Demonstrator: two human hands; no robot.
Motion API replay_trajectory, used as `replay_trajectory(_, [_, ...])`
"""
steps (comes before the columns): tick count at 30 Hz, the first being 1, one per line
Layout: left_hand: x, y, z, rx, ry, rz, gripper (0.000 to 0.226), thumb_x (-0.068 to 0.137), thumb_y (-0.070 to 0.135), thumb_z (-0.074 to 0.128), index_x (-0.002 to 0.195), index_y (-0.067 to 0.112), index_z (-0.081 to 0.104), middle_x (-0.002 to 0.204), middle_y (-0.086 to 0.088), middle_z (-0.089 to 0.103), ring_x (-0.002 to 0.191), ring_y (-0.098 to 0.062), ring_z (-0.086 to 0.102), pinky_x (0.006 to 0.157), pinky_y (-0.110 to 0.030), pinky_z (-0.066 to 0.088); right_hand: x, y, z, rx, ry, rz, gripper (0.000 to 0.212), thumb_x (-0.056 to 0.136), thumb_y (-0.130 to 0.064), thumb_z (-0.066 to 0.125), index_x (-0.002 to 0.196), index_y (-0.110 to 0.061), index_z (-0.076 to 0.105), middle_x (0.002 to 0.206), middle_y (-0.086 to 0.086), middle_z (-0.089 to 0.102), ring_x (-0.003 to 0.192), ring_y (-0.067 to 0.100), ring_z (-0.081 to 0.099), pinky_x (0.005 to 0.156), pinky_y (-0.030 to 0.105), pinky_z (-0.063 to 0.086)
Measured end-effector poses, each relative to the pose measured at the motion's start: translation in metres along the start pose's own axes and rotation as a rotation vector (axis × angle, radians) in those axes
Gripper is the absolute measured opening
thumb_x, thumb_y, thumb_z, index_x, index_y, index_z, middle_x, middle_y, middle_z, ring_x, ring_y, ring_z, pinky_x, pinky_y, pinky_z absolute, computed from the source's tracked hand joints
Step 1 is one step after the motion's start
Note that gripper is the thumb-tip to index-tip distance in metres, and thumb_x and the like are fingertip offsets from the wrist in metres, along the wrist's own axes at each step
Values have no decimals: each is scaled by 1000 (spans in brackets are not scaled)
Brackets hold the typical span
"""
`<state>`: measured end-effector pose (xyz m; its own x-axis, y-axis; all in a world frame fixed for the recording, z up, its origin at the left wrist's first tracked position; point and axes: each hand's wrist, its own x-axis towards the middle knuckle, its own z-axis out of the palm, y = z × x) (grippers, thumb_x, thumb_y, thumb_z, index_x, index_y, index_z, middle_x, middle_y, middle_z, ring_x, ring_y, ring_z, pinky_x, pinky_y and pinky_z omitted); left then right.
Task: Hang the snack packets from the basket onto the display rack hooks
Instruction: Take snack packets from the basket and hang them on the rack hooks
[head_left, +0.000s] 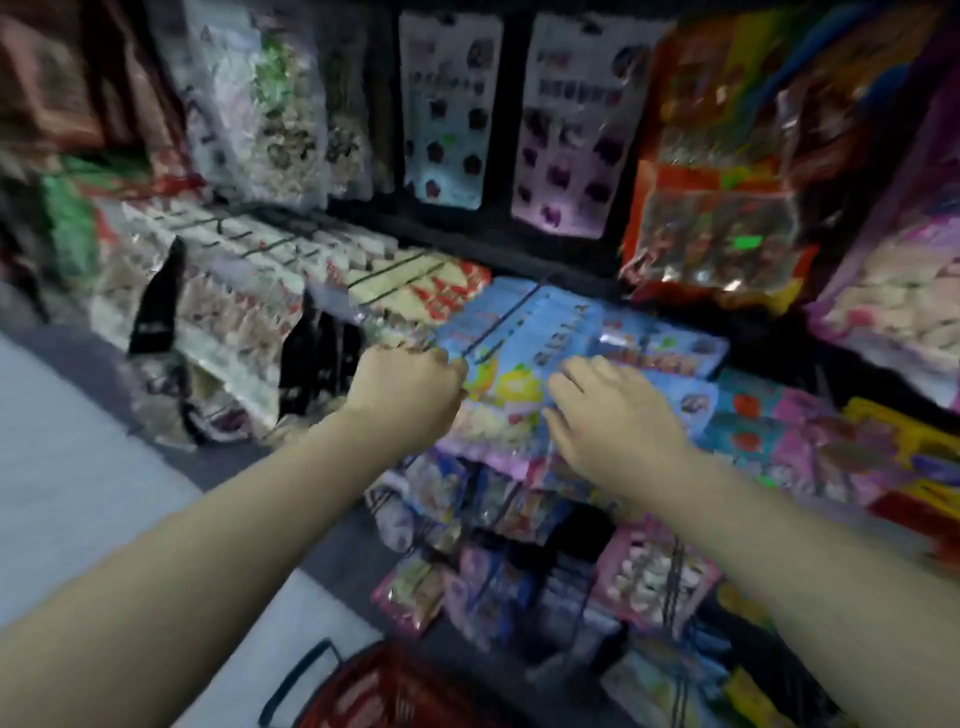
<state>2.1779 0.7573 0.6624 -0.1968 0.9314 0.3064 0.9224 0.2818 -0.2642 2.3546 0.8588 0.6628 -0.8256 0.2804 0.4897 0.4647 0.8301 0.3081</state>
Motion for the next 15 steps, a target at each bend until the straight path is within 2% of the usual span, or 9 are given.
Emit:
replay_trajectory(1, [-26,-4,20,31,-77,-12,20,77,34,71,86,16,68,81,-4,69,70,-29,70,58,-31,44,-6,-23,10,-5,-9,-76,18,67,-20,74,71,-10,60,71,10,59,67,31,59,61,38,45])
replay_trajectory(3, [-77,-12,65,72,-128,-36,23,51,24,84,64,17,67,56,-1,61,44,-24,61,47,-24,33,-18,-62,32,-6,4,-220,13,70,-18,69,67,-11,59,70,11,60,73,31,58,69,39,40])
replay_trajectory(5, [-126,-12,108,46,-202,-80,26,40,16,87,56,17,67,49,1,58,36,-21,55,45,-21,32,-30,-95,56,26,-17,-283,12,73,-16,66,65,-11,58,70,11,60,75,31,58,74,40,36])
replay_trajectory(6, [-148,-10,125,5,-265,-115,24,44,16,86,59,17,67,52,0,60,39,-21,58,46,-23,37,-37,-110,69,60,-71,-282,12,71,-17,68,66,-12,58,68,10,60,71,30,59,72,39,38])
replay_trajectory(7, [-169,-6,141,-29,-367,-156,20,57,20,83,70,17,69,62,0,66,50,-22,64,50,-26,41,-46,-125,84,107,-144,-290,14,67,-17,72,66,-12,59,66,9,60,66,30,60,67,38,40])
replay_trajectory(9, [-202,6,177,-86,-564,-259,15,90,29,59,101,19,64,93,1,69,81,-24,69,62,-30,40,-68,-153,118,213,-311,-357,21,61,-17,79,67,-10,60,63,10,59,58,30,60,53,35,44])
replay_trajectory(11, [-231,23,213,-149,-632,-314,20,97,28,46,111,20,59,104,2,66,91,-25,68,64,-29,35,-95,-179,166,285,-497,-427,27,57,-18,85,66,-7,62,61,11,60,54,30,60,48,34,45])
replay_trajectory(13, [-254,47,249,-209,-666,-351,19,95,23,45,108,18,58,103,1,66,90,-26,68,65,-29,38,-116,-199,212,276,-659,-496,28,59,-22,85,71,-7,65,67,11,63,59,30,62,52,35,49])
replay_trajectory(15, [-274,75,288,-293,-713,-371,22,95,25,45,111,17,58,103,0,66,89,-27,67,66,-29,43,-142,-218,258,268,-847,-571,22,85,-24,64,98,-7,62,96,13,64,89,32,62,73,40,48])
